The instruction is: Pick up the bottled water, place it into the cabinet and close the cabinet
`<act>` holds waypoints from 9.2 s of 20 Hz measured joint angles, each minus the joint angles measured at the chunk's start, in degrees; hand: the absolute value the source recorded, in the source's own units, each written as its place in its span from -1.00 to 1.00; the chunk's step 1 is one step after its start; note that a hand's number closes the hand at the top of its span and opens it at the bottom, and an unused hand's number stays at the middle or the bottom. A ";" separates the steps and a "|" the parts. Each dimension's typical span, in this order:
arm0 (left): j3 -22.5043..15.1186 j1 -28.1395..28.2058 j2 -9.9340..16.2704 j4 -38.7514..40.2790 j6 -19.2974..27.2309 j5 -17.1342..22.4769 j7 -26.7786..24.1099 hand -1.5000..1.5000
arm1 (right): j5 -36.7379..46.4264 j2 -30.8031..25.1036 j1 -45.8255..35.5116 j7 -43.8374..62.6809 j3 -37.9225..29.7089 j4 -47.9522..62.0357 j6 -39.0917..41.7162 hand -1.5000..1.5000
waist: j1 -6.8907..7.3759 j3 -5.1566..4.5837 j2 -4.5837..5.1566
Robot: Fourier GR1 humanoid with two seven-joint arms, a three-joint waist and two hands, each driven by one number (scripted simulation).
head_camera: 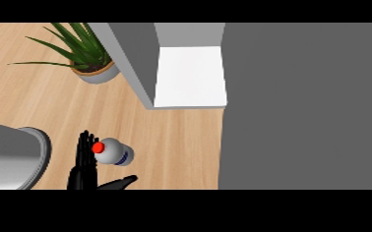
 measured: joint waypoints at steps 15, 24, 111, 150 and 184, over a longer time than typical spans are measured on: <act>3.43 -10.91 -0.94 20.03 -7.84 8.49 -12.27 1.00 | 0.20 -0.45 2.97 -2.43 -0.57 0.00 1.21 -1.00 | 0.25 0.77 -0.33; 1.34 -11.99 0.10 23.14 -11.81 9.32 -16.07 1.00 | 0.90 0.32 2.78 -3.29 0.87 0.58 1.15 -1.00 | 0.28 1.42 -0.55; -14.22 -77.25 1.85 55.05 23.24 17.55 1.38 -1.00 | -5.47 -0.51 -3.02 -4.88 -8.14 4.75 9.02 -1.00 | -4.17 -0.04 1.78; -36.56 -34.70 2.95 -5.40 11.41 24.32 5.69 1.00 | -2.35 -0.69 -2.50 -0.97 -2.05 2.86 6.23 -1.00 | 1.49 0.07 -0.48; -21.63 4.36 32.01 -42.10 -1.48 38.05 7.81 -1.00 | 6.51 -16.68 -6.02 1.29 19.73 -0.37 16.04 1.00 | 3.44 -0.67 -0.99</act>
